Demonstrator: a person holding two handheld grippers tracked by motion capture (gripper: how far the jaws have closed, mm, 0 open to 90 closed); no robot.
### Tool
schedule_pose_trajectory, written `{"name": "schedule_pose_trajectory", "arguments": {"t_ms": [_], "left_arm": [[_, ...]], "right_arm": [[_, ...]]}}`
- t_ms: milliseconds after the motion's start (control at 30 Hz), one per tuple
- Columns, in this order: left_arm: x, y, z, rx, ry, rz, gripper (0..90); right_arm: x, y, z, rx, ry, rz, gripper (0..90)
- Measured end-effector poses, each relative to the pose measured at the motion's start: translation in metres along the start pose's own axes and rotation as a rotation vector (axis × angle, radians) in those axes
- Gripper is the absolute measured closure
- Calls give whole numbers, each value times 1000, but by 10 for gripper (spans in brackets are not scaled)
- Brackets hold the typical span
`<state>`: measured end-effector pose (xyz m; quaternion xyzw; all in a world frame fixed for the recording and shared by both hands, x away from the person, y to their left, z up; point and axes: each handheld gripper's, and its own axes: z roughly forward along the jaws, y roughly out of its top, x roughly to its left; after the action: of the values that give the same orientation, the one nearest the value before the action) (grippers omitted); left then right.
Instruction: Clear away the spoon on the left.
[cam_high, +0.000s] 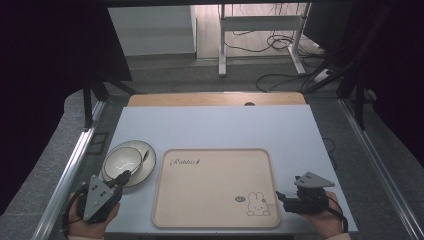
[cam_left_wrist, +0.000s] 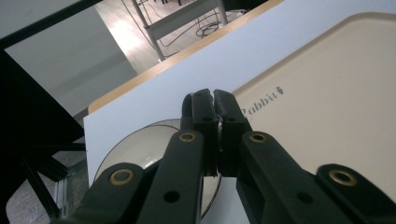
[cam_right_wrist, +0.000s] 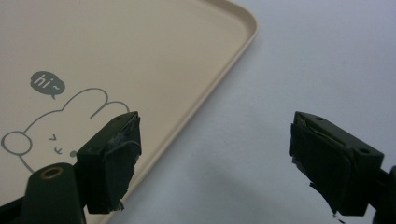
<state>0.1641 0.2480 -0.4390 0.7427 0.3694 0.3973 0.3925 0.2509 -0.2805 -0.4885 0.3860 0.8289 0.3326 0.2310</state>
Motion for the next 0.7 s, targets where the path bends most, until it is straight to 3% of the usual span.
{"name": "schedule_pose_trajectory", "arguments": {"t_ms": [500, 700], "left_arm": [[-7, 12, 3, -25, -22, 16, 897], [-11, 21, 8, -61, -61, -14, 897]], "right_arm": [[0, 0, 0, 0, -1, 0, 174], [1, 0, 0, 1, -1, -1, 174]]}}
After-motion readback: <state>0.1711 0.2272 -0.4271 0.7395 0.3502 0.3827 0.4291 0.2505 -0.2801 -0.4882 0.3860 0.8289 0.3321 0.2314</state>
